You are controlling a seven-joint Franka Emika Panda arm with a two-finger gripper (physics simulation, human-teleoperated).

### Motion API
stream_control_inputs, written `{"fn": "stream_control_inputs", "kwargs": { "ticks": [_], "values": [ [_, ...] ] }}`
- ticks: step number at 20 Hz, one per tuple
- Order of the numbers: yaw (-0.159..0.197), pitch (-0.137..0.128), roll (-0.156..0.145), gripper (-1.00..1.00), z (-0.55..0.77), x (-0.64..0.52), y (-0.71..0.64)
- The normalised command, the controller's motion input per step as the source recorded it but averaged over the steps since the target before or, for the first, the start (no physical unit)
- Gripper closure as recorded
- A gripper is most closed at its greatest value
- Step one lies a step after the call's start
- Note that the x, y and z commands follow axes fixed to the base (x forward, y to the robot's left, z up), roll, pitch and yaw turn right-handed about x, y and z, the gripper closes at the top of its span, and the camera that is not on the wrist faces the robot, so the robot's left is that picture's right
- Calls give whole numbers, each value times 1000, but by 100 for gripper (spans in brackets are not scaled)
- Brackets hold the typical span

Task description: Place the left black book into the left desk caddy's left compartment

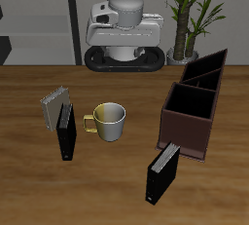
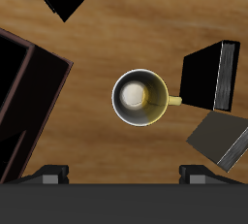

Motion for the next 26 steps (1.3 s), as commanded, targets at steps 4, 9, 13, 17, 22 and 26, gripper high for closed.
{"fn": "stream_control_inputs", "kwargs": {
  "ticks": [4,9,13,17,22,26],
  "values": [
    [5,2,0,-100,-20,-50,-18],
    [4,18,-21,-100,-111,82,-50],
    [-9,15,11,-100,5,129,17],
    [2,-15,-49,-100,103,282,53],
    [-35,-22,-22,-100,185,216,86],
    [-38,-6,-38,-100,234,526,86]
  ]
}}
